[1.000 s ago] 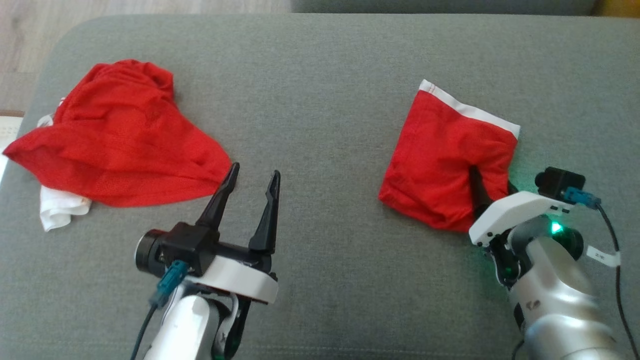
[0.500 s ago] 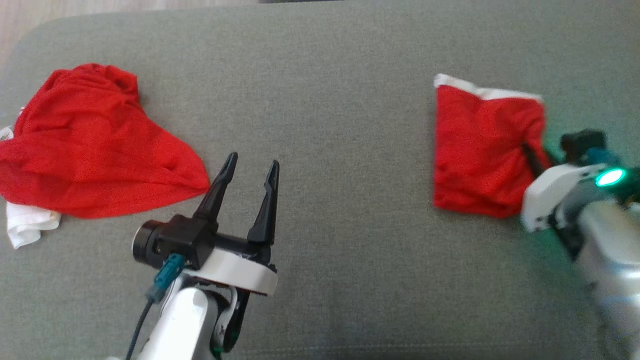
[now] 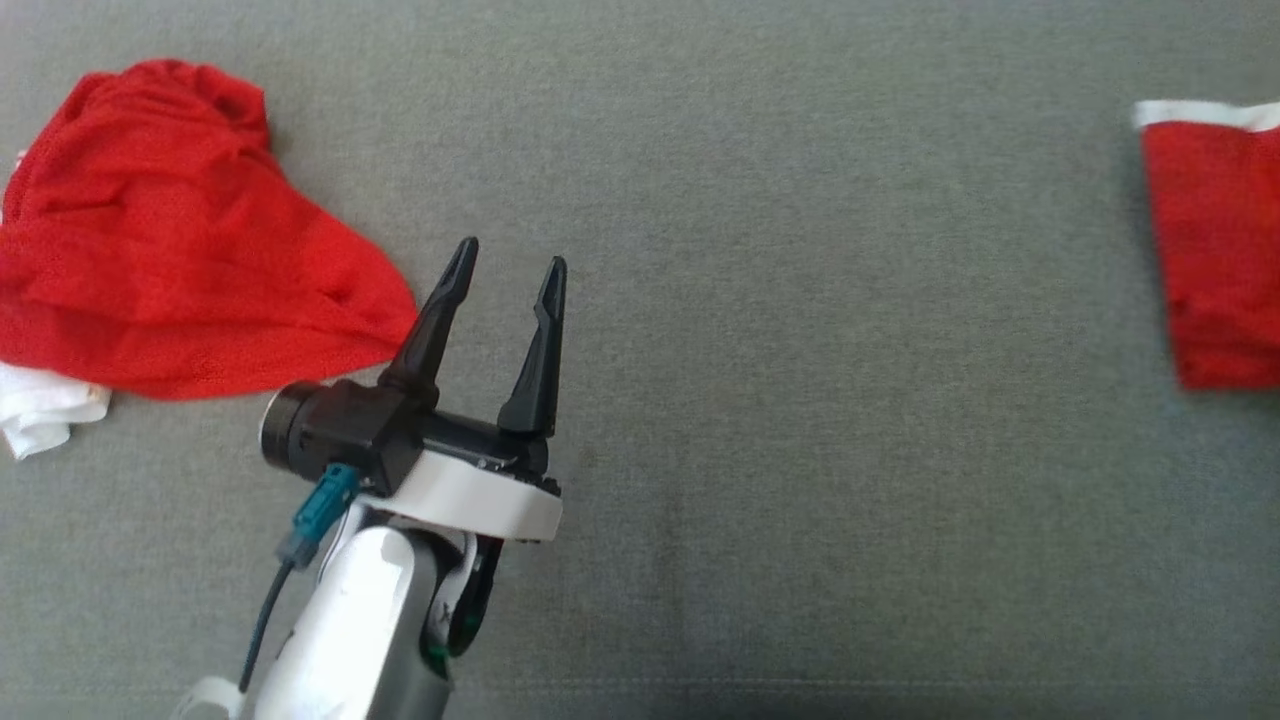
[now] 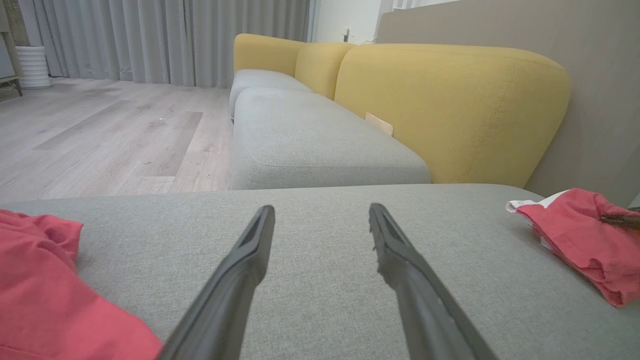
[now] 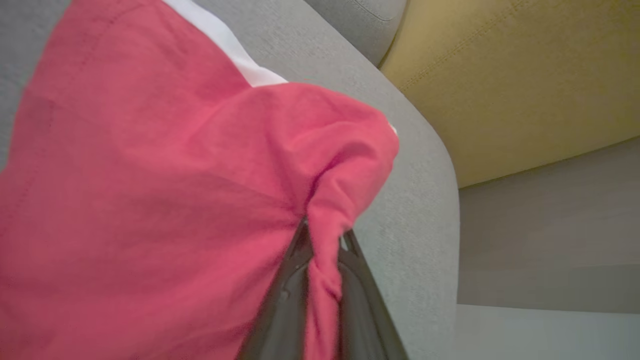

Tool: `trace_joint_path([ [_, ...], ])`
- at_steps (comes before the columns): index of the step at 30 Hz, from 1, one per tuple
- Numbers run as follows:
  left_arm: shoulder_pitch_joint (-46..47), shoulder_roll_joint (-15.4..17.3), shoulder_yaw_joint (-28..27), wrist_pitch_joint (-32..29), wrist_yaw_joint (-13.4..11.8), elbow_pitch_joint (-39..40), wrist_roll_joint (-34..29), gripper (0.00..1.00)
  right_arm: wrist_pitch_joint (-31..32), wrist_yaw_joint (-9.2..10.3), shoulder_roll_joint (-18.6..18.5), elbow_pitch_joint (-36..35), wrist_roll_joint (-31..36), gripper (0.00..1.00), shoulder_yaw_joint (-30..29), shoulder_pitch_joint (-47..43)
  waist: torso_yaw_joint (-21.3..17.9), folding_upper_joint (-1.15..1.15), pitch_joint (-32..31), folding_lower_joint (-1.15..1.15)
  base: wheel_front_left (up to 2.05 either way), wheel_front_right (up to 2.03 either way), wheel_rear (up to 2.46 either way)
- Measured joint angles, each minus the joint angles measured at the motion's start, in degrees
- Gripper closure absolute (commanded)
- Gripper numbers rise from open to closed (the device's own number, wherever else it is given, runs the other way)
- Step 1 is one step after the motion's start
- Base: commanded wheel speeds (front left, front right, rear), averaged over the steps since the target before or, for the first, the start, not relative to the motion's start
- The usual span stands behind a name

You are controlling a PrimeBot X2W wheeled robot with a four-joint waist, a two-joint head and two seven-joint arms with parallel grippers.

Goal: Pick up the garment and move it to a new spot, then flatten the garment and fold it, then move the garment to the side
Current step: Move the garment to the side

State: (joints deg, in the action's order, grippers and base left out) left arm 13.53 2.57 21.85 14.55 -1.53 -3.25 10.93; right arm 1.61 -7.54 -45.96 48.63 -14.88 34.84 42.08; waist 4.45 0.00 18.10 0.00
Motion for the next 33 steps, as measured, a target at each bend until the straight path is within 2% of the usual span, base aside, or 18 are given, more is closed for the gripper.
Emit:
trace_joint_path([
  [4, 0.8, 0.0, -0.1, 0.0, 0.0, 0.2, 0.0, 0.00, 0.5, 0.00, -2.4, 1.0, 0.3, 1.00, -1.0, 1.1, 0.9, 0.00, 1.2, 0.00, 0.00, 0.00, 0.00],
  [13, 0.9, -0.1, -0.4, 0.0, 0.0, 0.5, 0.0, 0.00, 3.5, 0.00, -2.5, 5.8, 5.1, 1.00, -9.2, 2.7, 0.9, 0.00, 2.7, 0.00, 0.00, 0.00, 0.00],
  [17, 1.3, -0.1, -0.4, 0.0, 0.0, 0.5, 0.0, 0.00, 3.9, 0.00, -0.8, 6.3, 7.0, 1.00, -12.9, 3.0, 0.7, 0.00, 2.8, 0.00, 0.00, 0.00, 0.00],
  [18, 1.4, -0.1, -0.4, 0.0, 0.0, 0.5, 0.0, 0.00, 3.9, 0.00, -0.2, 6.4, 7.7, 0.69, -14.1, 3.0, 0.6, 0.00, 2.7, 0.00, 0.00, 0.00, 0.00],
  [19, 1.4, -0.1, -0.4, 0.0, 0.0, 0.4, 0.0, 0.00, 3.9, 0.00, 0.3, 6.6, 8.4, 0.00, -15.2, 3.0, 0.5, 0.00, 2.5, 0.00, 0.00, 0.00, 0.00],
  [22, 1.5, -0.1, -0.5, 0.0, 0.0, 0.0, 0.0, 0.00, 3.9, 0.00, 2.0, 6.7, 9.3, 0.00, -19.2, 3.0, 0.2, 0.00, 1.8, 0.00, 0.00, 0.00, 0.00],
  [27, 1.4, -0.1, -0.6, 0.0, 0.0, -0.7, 0.0, 0.00, 3.3, 0.00, 4.7, 4.8, 12.4, 0.00, -22.6, 2.8, -0.1, 0.00, 0.1, 0.00, 0.00, 0.00, 0.00],
  [30, 0.8, -0.1, -1.0, 0.0, 0.0, -0.7, 0.0, 0.00, 1.2, 0.00, 10.4, 0.6, 12.7, 0.00, -28.0, 2.2, -0.7, 0.00, -2.2, 0.00, 0.00, 0.00, 0.00],
  [33, 0.0, -0.1, -1.7, 0.0, 0.0, -0.7, 0.0, 0.00, 0.2, 0.00, 16.6, -4.2, 12.6, 0.00, -29.5, 0.3, -1.3, 0.00, -4.2, 0.00, 0.00, 0.00, 0.00],
])
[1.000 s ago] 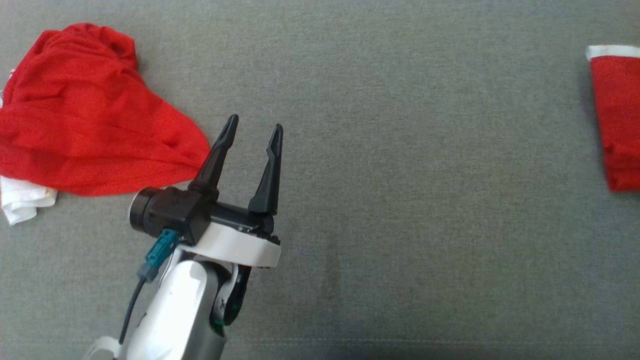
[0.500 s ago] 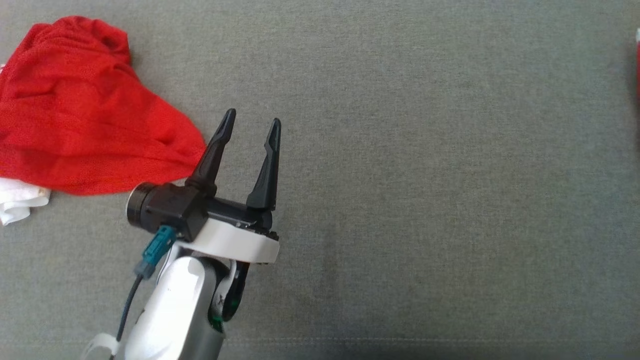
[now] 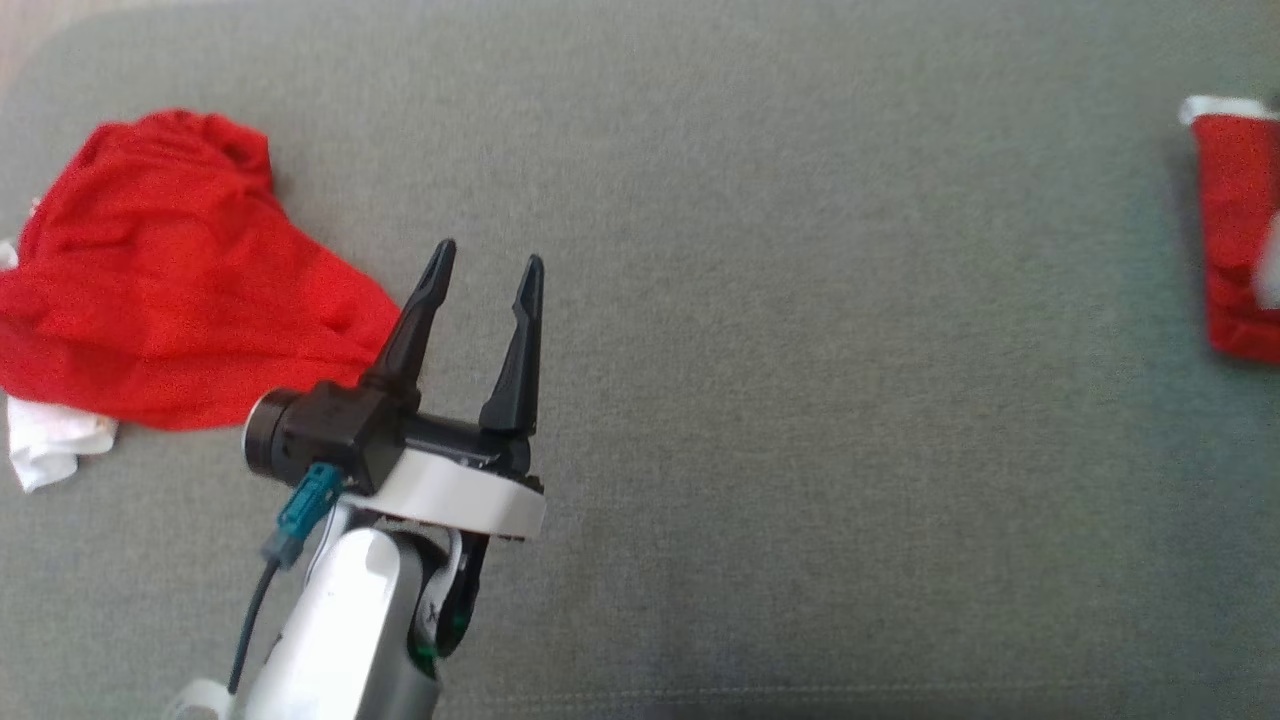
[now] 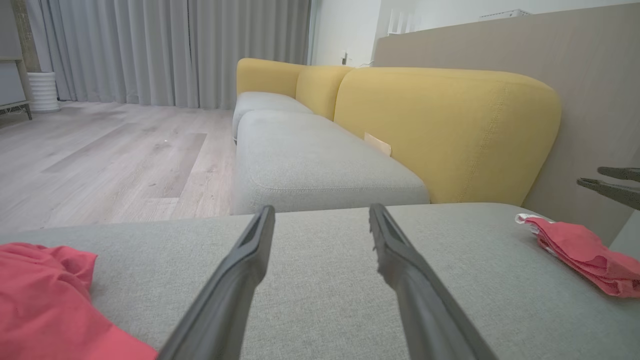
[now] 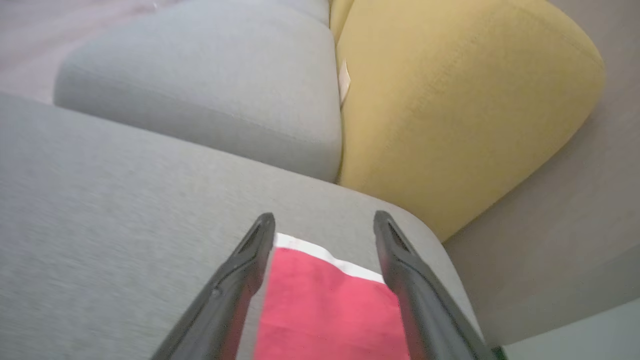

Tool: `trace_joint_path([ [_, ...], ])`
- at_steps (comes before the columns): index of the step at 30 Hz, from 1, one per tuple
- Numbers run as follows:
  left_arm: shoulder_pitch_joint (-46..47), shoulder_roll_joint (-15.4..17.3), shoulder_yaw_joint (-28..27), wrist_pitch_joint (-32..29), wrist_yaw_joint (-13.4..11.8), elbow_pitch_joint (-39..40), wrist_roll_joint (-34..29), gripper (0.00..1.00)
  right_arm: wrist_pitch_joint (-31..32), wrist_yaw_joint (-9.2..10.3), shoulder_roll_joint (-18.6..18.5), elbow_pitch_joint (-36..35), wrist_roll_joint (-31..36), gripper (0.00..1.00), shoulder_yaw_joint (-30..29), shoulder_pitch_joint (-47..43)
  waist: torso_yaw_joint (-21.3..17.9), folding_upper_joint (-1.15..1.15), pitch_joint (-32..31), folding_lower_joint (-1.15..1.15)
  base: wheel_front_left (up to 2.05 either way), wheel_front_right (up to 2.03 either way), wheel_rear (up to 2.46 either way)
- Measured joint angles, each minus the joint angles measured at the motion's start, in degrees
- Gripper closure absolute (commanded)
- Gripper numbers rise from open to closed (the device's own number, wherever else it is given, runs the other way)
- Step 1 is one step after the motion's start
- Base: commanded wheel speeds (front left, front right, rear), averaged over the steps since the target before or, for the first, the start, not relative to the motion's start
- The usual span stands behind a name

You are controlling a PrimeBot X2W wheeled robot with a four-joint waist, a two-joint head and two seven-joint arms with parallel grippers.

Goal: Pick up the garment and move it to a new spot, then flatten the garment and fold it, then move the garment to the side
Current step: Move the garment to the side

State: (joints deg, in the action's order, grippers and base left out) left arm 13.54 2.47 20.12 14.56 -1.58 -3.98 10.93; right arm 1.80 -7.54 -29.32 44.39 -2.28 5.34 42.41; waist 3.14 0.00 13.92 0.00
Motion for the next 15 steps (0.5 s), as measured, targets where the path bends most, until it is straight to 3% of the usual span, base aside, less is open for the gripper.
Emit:
trace_joint_path([
  [7, -2.3, 0.0, -0.1, 0.0, -1.6, 0.0, -0.3, 0.00, -3.3, 0.00, 13.2, -14.3, -5.3, 0.00, -4.3, -8.3, -0.7, 0.00, -5.4, 0.00, 0.00, 0.00, 0.00],
  [15, -8.1, 0.1, -1.3, 0.0, -2.0, -0.2, -0.2, 0.00, -6.4, 0.00, 23.4, -24.1, -9.5, 0.00, -7.2, -23.6, -0.9, 0.00, -11.4, 0.00, 0.00, 0.00, 0.00],
])
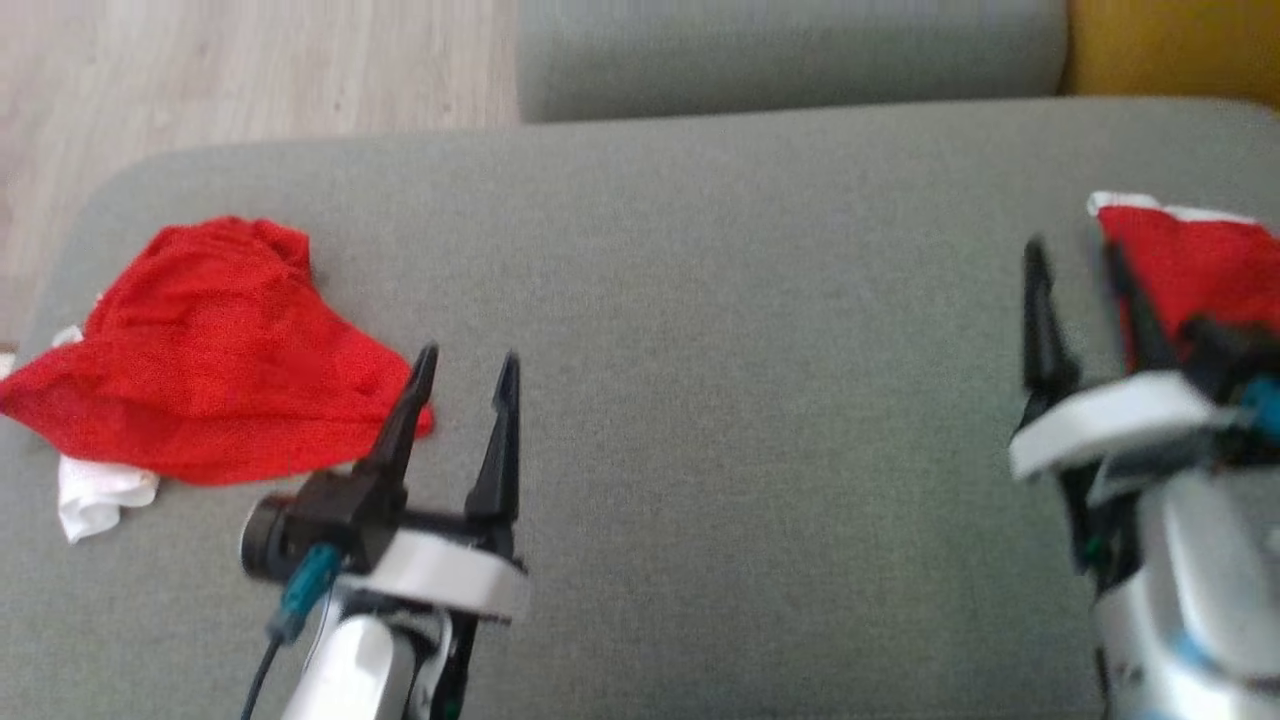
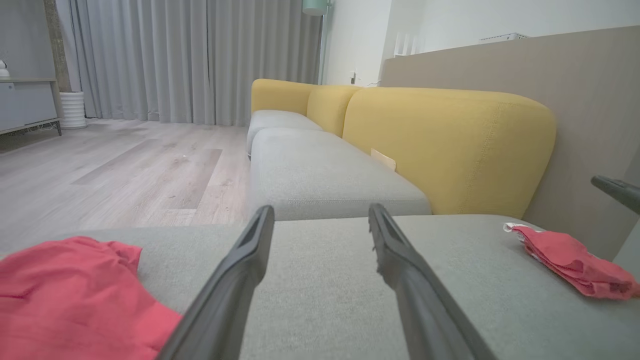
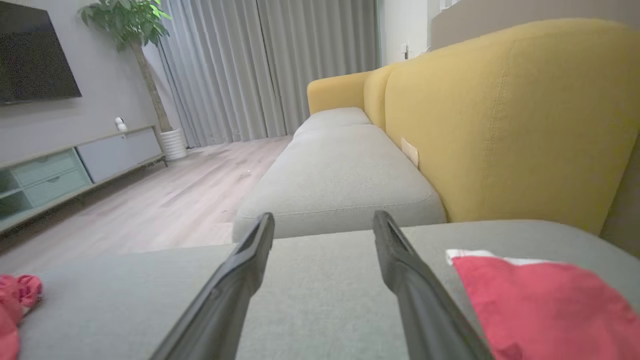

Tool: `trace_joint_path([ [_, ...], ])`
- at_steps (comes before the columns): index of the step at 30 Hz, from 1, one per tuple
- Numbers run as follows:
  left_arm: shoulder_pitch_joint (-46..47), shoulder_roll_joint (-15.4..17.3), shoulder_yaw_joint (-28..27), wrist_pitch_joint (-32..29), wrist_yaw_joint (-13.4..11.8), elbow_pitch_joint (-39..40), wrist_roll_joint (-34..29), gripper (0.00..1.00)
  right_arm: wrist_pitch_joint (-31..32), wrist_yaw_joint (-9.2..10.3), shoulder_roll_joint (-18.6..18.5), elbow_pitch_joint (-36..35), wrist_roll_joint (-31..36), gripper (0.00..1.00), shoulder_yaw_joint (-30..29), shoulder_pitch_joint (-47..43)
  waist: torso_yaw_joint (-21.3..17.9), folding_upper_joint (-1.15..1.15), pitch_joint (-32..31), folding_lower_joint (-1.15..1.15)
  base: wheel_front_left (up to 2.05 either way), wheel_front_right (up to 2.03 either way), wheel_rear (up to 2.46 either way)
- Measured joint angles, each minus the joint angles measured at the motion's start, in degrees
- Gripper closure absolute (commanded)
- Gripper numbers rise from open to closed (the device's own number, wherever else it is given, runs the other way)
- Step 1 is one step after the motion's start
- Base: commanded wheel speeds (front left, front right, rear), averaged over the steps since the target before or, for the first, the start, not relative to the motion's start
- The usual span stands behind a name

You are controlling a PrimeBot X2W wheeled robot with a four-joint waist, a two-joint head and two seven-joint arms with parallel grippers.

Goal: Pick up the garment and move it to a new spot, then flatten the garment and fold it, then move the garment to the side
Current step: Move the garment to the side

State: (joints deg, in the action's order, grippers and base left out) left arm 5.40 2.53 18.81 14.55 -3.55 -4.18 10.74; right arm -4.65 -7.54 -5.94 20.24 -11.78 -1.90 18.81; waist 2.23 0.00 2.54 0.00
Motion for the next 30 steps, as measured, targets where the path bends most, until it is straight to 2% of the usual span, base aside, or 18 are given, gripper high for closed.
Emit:
trace_joint_path([
  [8, -5.6, 0.2, -2.6, 0.0, 0.1, -0.4, -0.6, 0.00, -7.2, 0.00, 2.5, -2.8, 1.5, 0.00, 4.9, -11.4, -0.2, 0.00, -4.4, 0.00, 0.00, 0.00, 0.00],
  [14, -8.4, 0.2, -3.4, 0.0, 0.3, -0.1, -0.6, 0.00, -9.2, 0.00, 3.1, -4.8, -1.2, 0.00, 5.7, -17.8, -0.5, 0.00, -6.1, 0.00, 0.00, 0.00, 0.00],
  [30, -11.4, 0.2, -4.5, 0.0, 0.2, 0.1, 0.1, 0.00, -9.6, 0.00, 3.2, -9.0, -2.0, 0.00, 5.2, -22.1, -1.0, 0.00, -7.5, 0.00, 0.00, 0.00, 0.00],
])
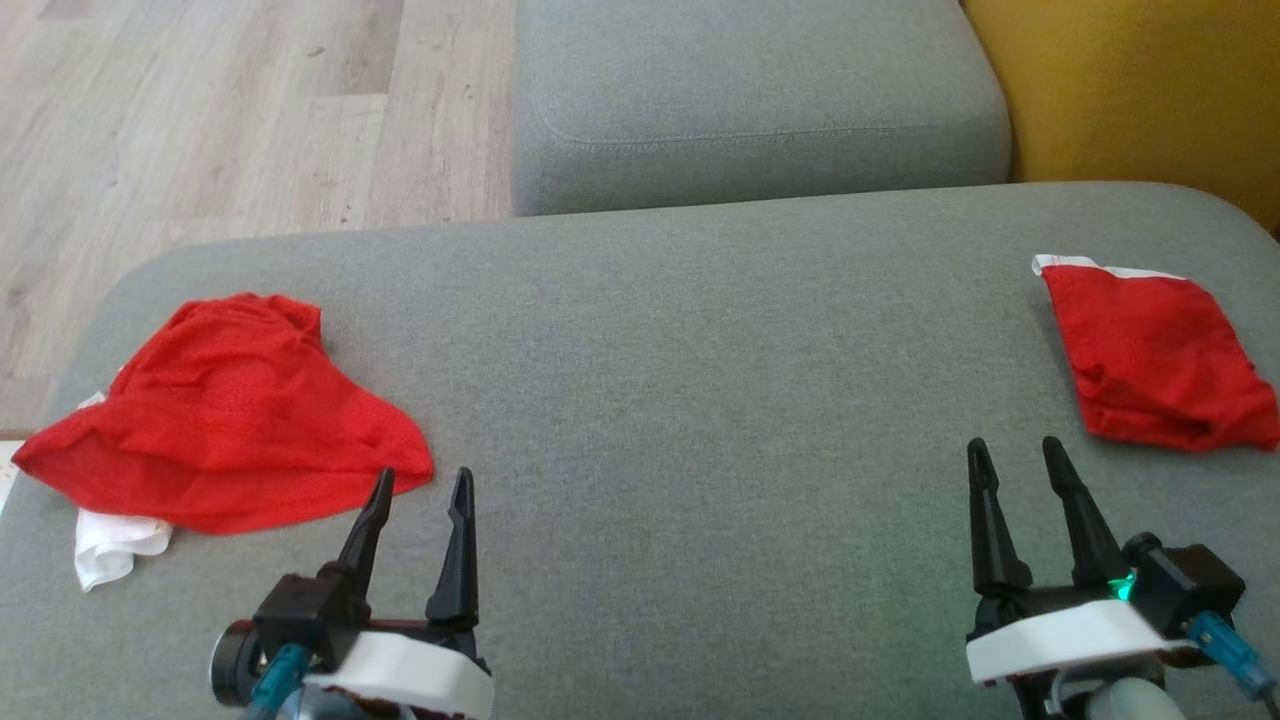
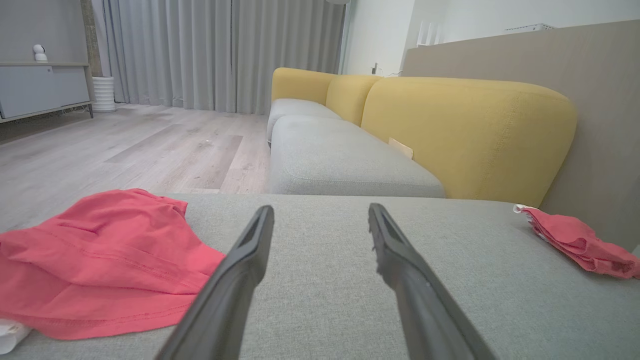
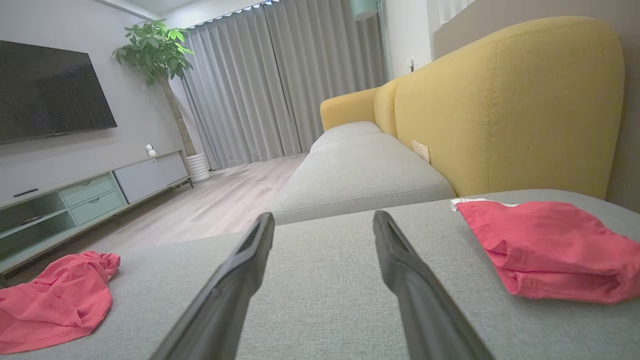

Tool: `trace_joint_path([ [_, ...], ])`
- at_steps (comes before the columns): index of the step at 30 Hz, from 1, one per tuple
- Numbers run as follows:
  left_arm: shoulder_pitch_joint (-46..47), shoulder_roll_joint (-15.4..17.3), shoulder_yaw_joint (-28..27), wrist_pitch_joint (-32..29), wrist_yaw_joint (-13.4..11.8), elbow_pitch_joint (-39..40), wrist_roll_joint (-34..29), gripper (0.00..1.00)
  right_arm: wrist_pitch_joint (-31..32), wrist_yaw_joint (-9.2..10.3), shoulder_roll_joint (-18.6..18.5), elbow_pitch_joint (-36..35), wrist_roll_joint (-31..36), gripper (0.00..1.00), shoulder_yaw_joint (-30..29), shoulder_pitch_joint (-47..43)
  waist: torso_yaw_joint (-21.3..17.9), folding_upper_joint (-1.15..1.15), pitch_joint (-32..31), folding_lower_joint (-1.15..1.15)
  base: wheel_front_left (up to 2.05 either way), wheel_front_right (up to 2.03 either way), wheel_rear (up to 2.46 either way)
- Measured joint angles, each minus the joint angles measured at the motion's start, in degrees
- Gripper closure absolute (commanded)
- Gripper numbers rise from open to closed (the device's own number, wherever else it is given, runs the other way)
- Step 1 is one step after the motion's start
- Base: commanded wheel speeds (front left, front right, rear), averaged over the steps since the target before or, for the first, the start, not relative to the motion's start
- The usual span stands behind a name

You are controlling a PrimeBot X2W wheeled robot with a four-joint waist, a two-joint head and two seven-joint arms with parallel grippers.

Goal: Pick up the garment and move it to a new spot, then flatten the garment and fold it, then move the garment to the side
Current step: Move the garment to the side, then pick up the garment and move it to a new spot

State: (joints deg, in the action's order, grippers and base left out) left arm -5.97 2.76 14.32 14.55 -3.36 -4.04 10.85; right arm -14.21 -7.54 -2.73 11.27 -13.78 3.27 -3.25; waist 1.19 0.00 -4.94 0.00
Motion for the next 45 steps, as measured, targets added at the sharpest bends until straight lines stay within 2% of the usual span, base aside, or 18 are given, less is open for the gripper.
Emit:
trace_joint_path([
  [31, 0.1, 0.0, 1.2, 0.0, 0.2, 0.0, 0.1, 0.00, 0.0, 0.00, 0.0, -0.3, -1.4, 0.00, 0.0, 0.0, 1.0, 0.00, 0.4, 0.00, 0.00, 0.00, 0.00],
  [39, 0.3, 0.0, -0.3, 0.0, 0.3, 0.0, -0.1, 0.00, 0.0, 0.00, 0.0, 0.6, -1.9, 0.00, 2.7, 0.0, 4.8, 0.00, 0.2, 0.00, 0.00, 0.00, 0.00],
  [45, 0.3, 0.0, -3.1, 0.0, 0.3, 0.0, -1.0, 0.00, 0.0, 0.00, 0.0, 2.2, -2.7, 0.00, 5.8, -0.1, 10.6, 0.00, -0.1, 0.00, 0.00, 0.00, 0.00],
])
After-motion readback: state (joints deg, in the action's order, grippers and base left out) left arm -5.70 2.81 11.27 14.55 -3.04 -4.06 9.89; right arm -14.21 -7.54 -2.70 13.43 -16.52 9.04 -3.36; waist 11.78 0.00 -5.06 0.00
